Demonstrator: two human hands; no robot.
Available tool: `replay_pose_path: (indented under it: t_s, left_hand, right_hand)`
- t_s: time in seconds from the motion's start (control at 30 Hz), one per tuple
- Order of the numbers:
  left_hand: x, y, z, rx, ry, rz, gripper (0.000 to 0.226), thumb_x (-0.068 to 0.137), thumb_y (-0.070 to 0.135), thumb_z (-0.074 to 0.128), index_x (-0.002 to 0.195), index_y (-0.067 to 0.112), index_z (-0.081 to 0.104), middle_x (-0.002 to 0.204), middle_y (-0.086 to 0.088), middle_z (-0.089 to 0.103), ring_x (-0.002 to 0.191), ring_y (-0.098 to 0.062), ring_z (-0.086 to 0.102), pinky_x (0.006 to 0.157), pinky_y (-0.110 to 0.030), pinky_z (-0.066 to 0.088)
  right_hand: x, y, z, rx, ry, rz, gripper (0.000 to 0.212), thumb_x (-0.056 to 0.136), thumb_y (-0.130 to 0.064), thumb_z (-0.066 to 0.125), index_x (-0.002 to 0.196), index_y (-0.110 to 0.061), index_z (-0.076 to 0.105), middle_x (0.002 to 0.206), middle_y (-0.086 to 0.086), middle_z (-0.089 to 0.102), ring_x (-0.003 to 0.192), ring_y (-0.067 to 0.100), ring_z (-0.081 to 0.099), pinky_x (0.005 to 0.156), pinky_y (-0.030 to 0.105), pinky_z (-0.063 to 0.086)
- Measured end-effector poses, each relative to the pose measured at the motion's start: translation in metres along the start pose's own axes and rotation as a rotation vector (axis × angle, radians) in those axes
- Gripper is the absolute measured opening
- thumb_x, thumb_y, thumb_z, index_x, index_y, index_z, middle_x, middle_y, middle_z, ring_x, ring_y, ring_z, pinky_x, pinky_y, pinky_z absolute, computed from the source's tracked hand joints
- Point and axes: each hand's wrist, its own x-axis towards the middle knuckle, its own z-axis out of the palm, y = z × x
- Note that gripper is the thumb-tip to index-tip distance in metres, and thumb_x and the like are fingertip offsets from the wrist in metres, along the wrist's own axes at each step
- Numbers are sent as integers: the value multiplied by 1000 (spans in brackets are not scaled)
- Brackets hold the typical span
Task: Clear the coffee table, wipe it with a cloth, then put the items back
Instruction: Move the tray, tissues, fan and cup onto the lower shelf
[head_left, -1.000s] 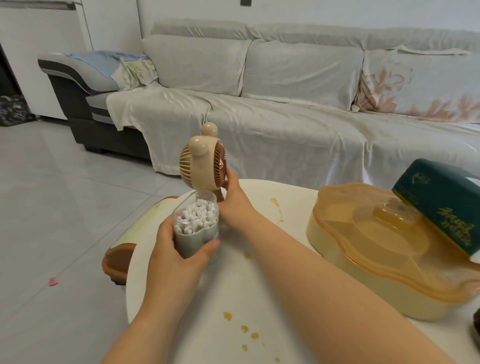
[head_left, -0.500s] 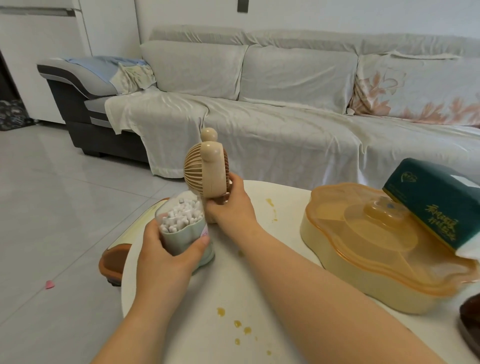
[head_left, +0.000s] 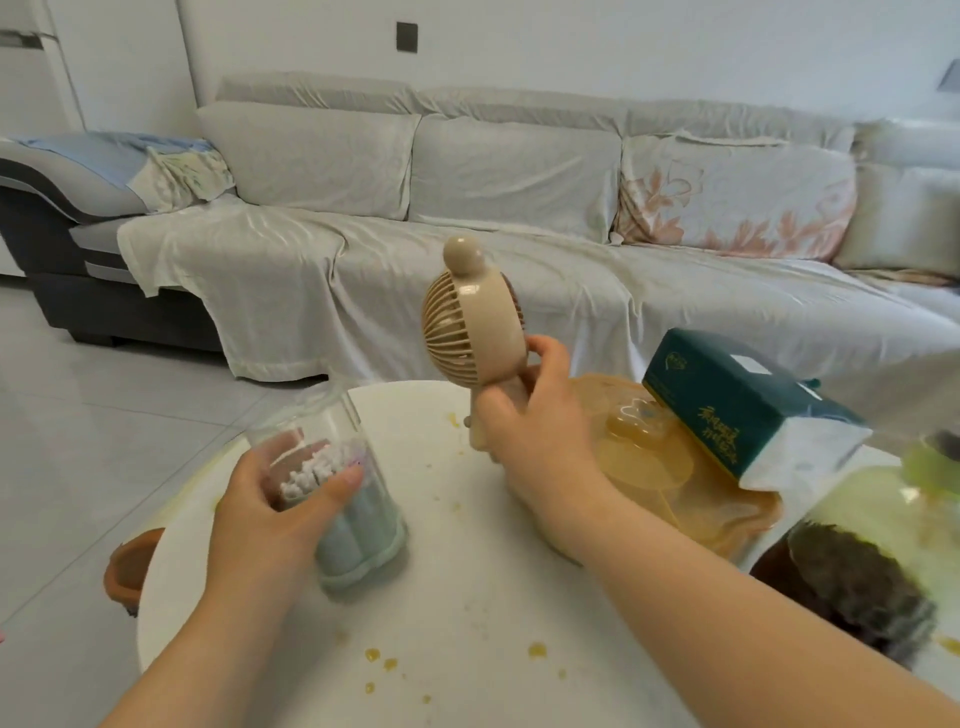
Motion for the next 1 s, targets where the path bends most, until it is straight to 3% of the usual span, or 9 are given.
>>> replay_pose_path:
  t_s: [0.07,0.17,0.27,0.33,0.53,0.7,0.77,0.83,1.0]
  left_hand:
    - [2,12,20,-126,-102,-17,58,54,36,72,107,29,51,96,12,62,87,-6,58,67,-21,41]
    - [6,24,58,-235,-236,-73,47,67,28,70,110,22,50,95,6,64,85,-9,61,72,-26,46]
    - [4,24,85,-229,-291,-68,41,72,24,69,108,24,47,96,5,63,88,-11,60,70,-23,46]
    - [-3,17,91,-190,-291,-53,44,72,23,70,110,25,48,100,4,62,89,-10,60,72,-21,45]
    - [-16,13,81,-248,-293,81,35,65,19,71,89,35,51,94,15,62,72,15,62,53,-2,45]
    - [-22,26,72,-351,-309,168,50,47,27,76,91,33,54,89,13,67,76,10,64,56,-5,47]
    - [-30,23,75,-295,-370,177,57,42,27,87,90,37,57,86,16,71,85,7,64,66,-12,52]
    - [-38,17,79,-240,-399,179,51,39,40,78,86,47,59,90,27,69,93,5,62,75,-20,51]
    - [-45,8,86,-158,-416,225,52,45,42,77,92,46,55,95,36,63,94,11,59,70,-11,51]
  right_hand:
    - [2,-3,-27,-171,55,-20,41,80,-20,49,116,-28,29,95,-2,54,84,25,60,72,43,52]
    - [8,-4,-58,-368,119,-11,41,82,-22,48,117,-29,27,94,-4,46,78,20,58,60,33,50]
    - [12,1,-74,-466,132,3,37,82,-22,50,111,-29,29,93,-3,46,76,17,54,51,22,41]
    - [8,9,-75,-507,129,25,38,82,-22,51,113,-26,31,98,0,49,79,17,49,54,19,39]
    - [-2,35,-67,-571,159,8,45,82,-24,53,121,-20,33,114,7,52,88,16,43,73,29,42]
    - [0,36,-70,-672,238,-38,43,81,-21,52,121,-14,36,109,9,51,87,16,35,80,34,40]
    - [2,33,-74,-750,243,-27,42,81,-21,50,120,-13,37,108,10,52,87,18,36,83,37,40]
    - [3,32,-77,-821,224,6,42,83,-22,49,121,-12,37,110,10,52,91,22,42,85,38,41]
    - [3,32,-78,-922,233,11,43,85,-23,47,124,-12,35,112,12,53,98,27,47,85,38,41]
